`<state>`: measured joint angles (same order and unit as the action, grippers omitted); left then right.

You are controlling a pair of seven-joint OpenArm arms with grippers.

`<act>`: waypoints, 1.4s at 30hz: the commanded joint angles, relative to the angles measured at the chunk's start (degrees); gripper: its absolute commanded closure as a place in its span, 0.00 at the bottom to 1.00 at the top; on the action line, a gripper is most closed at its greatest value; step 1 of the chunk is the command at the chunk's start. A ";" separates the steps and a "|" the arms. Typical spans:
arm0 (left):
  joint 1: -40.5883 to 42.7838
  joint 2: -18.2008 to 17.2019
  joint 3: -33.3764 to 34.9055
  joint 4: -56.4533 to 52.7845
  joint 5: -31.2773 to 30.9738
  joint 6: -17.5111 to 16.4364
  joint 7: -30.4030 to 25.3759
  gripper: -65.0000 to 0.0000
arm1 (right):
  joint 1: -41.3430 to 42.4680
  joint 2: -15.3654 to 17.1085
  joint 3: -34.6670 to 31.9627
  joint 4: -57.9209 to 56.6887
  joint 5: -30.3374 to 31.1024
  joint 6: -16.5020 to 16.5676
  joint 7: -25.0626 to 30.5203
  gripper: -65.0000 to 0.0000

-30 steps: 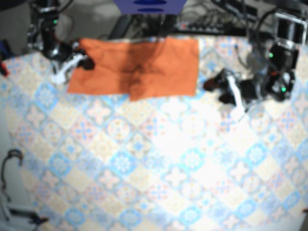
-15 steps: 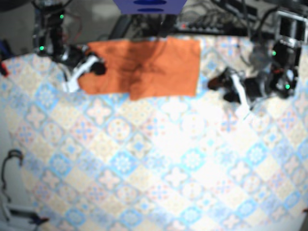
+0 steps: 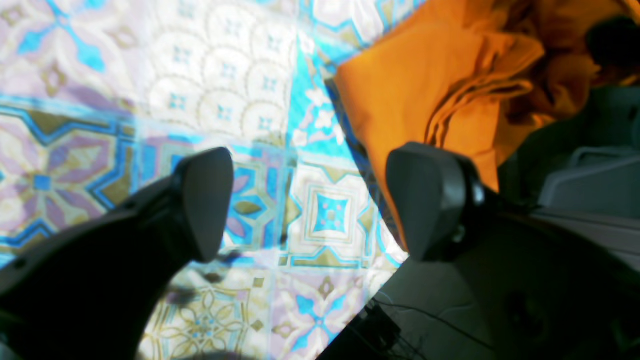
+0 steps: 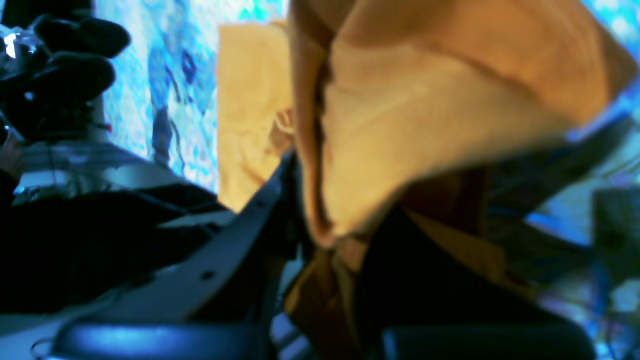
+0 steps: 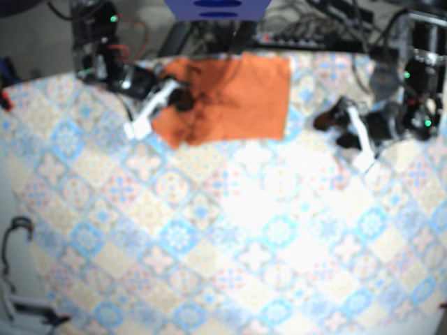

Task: Fold the T-shirt properly
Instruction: 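Lift the strip end with the right gripper and fold it toward the left gripper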

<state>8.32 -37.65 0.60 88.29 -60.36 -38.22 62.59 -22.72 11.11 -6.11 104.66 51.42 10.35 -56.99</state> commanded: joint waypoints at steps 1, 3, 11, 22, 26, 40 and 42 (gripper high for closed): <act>-0.27 -1.16 -0.65 0.81 -0.87 -0.33 -0.48 0.23 | 0.26 0.62 0.44 0.96 0.76 0.24 0.60 0.97; -0.27 -1.16 -0.65 0.81 -0.87 -0.33 -0.48 0.23 | 0.26 0.62 0.35 0.96 0.76 0.16 0.60 0.97; -0.27 -1.16 -0.65 0.81 -0.61 -0.33 -0.39 0.23 | 0.70 0.80 -0.09 1.76 0.67 0.16 -1.60 0.97; 0.78 -2.40 -0.65 0.81 -0.61 -0.33 -0.57 0.23 | 3.42 0.89 -8.00 4.13 -11.73 0.07 -5.91 0.97; 0.96 -2.40 -0.65 0.81 -0.52 -0.33 -0.57 0.23 | 5.01 0.80 -12.92 4.13 -16.39 -3.71 -6.17 0.97; 0.96 -2.13 -0.65 0.81 2.29 -0.33 -0.57 0.23 | 13.53 2.38 -24.62 4.04 -16.56 -15.58 -6.26 0.97; 0.96 -2.13 -0.65 0.81 3.35 -0.33 -0.57 0.23 | 13.53 2.38 -24.62 4.04 -16.65 -15.58 -6.26 0.97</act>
<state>9.74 -38.76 0.60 88.29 -56.36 -38.24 62.81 -9.67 13.50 -30.65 107.68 34.26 -5.30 -63.94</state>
